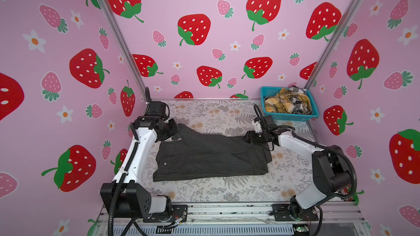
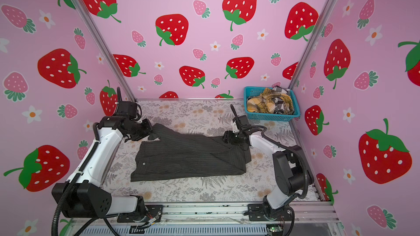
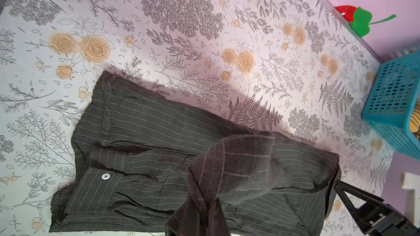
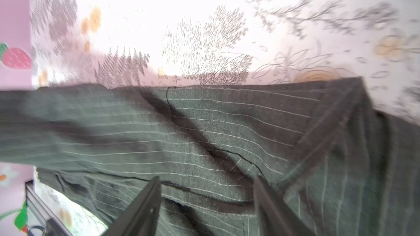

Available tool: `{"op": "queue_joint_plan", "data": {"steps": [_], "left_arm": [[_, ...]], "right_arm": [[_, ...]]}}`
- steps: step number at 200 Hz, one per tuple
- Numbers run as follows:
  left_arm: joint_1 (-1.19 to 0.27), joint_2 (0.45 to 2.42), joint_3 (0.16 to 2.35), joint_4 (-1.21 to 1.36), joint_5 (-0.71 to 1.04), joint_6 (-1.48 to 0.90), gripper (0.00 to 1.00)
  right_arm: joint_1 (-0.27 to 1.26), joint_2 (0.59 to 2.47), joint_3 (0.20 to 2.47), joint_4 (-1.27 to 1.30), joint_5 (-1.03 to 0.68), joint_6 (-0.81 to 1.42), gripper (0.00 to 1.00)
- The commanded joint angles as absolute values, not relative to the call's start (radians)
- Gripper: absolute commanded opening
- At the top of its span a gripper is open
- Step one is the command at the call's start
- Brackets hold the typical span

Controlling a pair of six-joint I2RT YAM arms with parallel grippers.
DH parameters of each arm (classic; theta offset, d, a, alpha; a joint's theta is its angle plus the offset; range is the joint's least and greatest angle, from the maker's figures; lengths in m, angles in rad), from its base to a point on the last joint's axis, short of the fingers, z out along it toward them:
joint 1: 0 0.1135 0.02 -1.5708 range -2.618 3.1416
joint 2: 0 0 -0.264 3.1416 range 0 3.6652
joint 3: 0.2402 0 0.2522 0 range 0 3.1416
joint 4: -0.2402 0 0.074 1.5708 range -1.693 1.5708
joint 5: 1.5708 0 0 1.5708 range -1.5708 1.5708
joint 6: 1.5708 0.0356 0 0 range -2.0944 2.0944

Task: Fold and stack the long sleeve shirts

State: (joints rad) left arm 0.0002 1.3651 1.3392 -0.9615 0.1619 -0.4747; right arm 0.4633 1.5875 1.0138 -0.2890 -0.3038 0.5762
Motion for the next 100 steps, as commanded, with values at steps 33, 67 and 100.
{"op": "queue_joint_plan", "data": {"steps": [33,67,100], "left_arm": [[0.016,1.260,1.236,-1.012,0.249,-0.470,0.00],[0.020,1.219,1.197,-1.022,0.261,-0.466,0.00],[0.043,1.237,1.183,-1.005,0.264,-0.460,0.00]], "right_arm": [[0.396,1.545,0.941,-0.302,-0.250,0.677,0.77],[0.382,1.630,0.937,-0.285,-0.281,0.654,0.66],[0.383,1.705,0.939,-0.258,-0.298,0.632,0.45]]}}
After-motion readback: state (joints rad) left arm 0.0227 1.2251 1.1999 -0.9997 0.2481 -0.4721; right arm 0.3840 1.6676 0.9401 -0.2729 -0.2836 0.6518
